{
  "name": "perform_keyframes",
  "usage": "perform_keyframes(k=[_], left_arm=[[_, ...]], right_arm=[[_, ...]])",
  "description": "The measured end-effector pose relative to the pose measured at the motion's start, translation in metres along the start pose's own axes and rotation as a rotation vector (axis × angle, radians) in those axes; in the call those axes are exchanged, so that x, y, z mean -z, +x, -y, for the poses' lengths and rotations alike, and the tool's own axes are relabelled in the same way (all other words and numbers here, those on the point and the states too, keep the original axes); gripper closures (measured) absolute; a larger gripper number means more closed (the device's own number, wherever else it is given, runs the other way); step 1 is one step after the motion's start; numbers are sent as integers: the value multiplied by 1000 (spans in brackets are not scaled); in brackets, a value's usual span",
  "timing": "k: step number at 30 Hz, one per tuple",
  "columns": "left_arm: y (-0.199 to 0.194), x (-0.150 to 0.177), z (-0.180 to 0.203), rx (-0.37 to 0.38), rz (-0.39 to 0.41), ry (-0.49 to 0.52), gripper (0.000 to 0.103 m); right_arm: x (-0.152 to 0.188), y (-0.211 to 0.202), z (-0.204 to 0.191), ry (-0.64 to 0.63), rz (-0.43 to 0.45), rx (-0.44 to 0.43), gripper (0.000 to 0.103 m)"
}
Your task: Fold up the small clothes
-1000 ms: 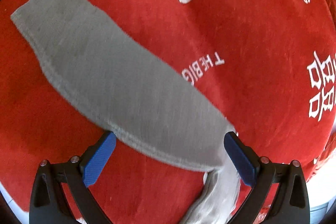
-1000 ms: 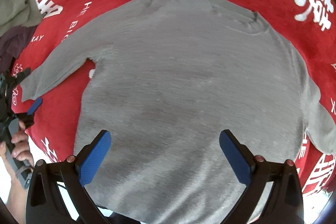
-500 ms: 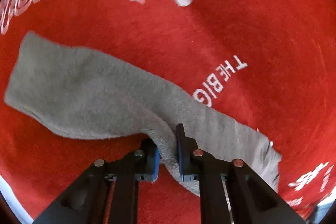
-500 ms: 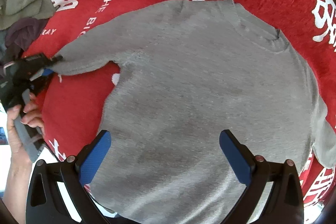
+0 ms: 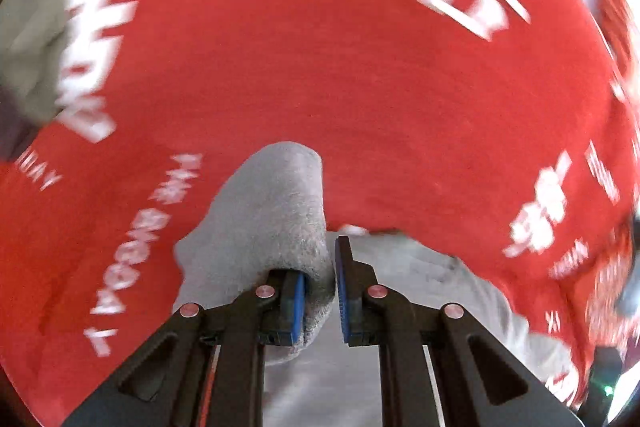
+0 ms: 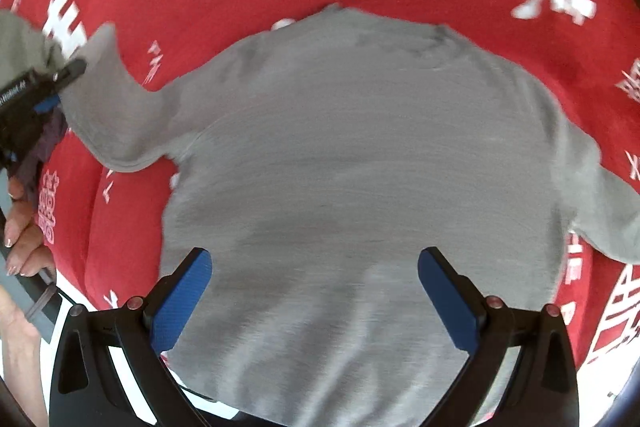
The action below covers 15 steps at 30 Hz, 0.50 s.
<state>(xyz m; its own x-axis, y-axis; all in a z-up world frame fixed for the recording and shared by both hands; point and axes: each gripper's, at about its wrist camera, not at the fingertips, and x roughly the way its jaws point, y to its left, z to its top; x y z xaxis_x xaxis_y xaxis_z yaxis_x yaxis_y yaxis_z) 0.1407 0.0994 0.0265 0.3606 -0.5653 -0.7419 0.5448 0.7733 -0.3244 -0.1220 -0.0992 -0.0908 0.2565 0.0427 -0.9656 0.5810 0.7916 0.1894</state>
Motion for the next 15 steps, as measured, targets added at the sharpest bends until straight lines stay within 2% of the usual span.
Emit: perform_keyframes(k=[3, 7, 11, 15], left_arm=[[28, 13, 62, 13, -44, 123, 88], [84, 61, 134, -29, -165, 286, 88], [115, 96, 155, -89, -270, 355, 88], [100, 108, 144, -102, -307, 351, 88]], right_arm=[[-2, -5, 41, 59, 8, 15, 0], [2, -6, 90, 127, 8, 31, 0], [9, 3, 136, 176, -18, 56, 0], [8, 7, 153, 175, -23, 71, 0]])
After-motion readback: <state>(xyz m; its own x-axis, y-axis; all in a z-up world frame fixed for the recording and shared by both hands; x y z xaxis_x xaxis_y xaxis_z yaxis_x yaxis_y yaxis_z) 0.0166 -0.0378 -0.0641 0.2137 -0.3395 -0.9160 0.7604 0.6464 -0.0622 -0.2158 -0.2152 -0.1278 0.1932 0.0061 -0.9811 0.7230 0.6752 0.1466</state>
